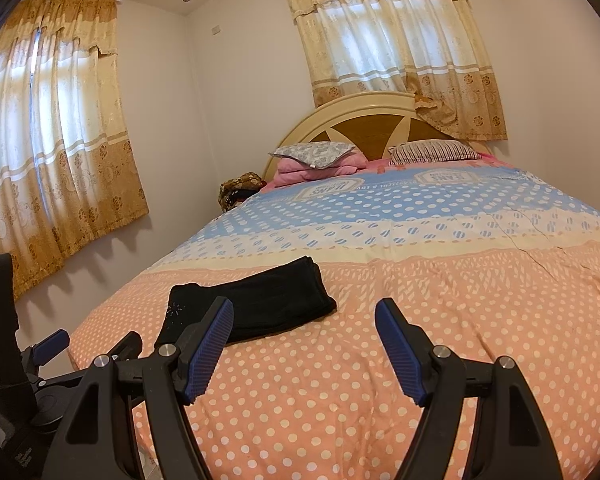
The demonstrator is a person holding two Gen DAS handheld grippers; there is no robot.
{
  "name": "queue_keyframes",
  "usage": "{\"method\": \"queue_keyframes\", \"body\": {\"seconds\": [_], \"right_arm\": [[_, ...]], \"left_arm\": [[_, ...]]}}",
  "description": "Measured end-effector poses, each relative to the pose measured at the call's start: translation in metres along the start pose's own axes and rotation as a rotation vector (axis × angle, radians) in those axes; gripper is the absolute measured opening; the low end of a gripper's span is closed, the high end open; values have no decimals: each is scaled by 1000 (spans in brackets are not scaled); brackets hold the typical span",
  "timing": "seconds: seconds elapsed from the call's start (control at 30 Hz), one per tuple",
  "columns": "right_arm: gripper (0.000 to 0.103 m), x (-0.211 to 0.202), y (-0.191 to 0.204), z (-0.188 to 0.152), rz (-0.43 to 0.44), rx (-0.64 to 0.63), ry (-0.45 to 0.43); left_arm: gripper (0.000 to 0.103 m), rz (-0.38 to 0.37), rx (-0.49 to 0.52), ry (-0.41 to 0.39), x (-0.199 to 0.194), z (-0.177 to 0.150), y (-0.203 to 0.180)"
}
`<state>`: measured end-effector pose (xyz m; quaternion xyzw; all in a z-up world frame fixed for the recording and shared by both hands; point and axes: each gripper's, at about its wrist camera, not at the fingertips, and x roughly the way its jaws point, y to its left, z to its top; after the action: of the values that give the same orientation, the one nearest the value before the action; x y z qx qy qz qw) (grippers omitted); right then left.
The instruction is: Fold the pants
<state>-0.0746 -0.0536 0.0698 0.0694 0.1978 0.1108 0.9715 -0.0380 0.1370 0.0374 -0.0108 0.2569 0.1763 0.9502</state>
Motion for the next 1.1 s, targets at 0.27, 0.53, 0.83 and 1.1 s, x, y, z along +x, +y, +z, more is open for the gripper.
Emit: {"method": "queue_keyframes", "body": {"seconds": [0.27, 0.53, 0.83, 1.1], "right_arm": [[75, 3, -1, -1, 6, -7, 12], [75, 6, -1, -2, 7, -3, 22], [75, 6, -2, -3, 8, -2, 23], [75, 6, -2, -3, 8, -3, 23]], "left_arm": [[103, 1, -2, 6, 2, -1, -1], [103, 0, 0, 11, 5, -3, -1], [103, 0, -1, 11, 5, -3, -1], [103, 11, -5, 14, 6, -3, 0]]}}
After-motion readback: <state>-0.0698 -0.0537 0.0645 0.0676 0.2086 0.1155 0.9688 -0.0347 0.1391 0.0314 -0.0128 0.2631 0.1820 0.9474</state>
